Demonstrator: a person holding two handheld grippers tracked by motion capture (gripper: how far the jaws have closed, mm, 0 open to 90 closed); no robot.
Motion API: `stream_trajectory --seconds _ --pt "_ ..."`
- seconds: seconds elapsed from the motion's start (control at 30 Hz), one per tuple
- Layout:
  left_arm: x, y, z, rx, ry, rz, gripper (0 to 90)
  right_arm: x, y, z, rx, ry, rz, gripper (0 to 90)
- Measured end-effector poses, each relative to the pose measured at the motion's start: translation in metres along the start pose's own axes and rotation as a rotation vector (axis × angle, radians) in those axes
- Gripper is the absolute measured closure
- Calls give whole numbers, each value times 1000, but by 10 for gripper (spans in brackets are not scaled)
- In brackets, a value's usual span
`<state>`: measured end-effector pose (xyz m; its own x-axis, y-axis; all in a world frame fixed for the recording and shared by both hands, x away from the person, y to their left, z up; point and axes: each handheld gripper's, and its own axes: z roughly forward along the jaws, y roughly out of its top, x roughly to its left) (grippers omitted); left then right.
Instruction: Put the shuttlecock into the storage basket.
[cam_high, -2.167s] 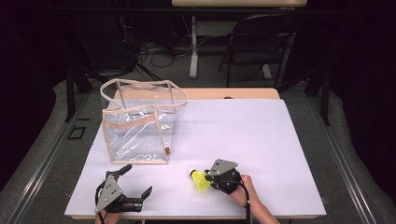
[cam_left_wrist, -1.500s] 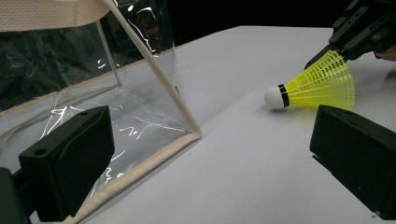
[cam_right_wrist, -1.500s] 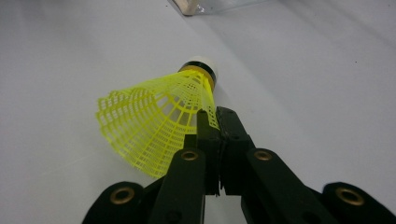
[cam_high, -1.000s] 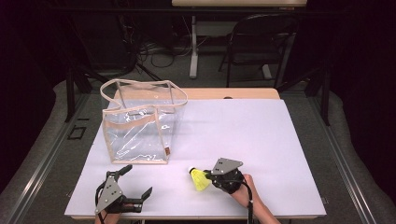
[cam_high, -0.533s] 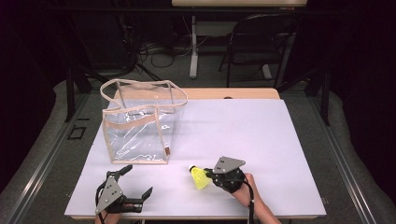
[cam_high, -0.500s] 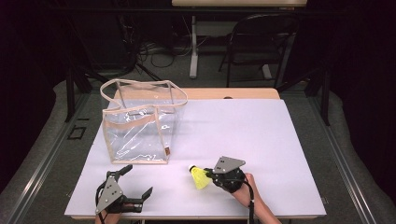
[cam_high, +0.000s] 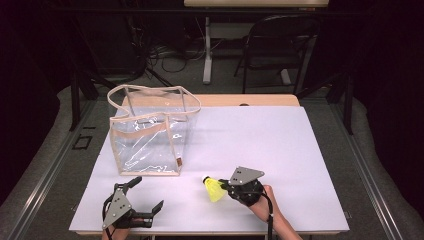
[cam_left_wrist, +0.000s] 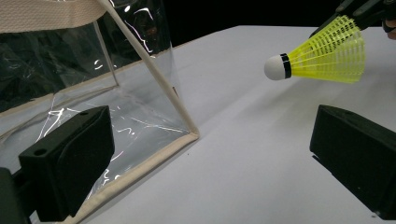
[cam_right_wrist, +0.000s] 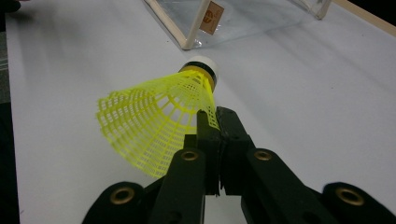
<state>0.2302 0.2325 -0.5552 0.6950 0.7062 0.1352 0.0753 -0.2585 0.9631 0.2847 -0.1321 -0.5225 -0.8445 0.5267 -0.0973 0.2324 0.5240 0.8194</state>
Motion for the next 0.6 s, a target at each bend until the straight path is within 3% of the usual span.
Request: stream_trajectory --seconds 0.6 --pt "0 0 -1 -2 3 1 1 -3 8 -8 -20 -14 -5 891"
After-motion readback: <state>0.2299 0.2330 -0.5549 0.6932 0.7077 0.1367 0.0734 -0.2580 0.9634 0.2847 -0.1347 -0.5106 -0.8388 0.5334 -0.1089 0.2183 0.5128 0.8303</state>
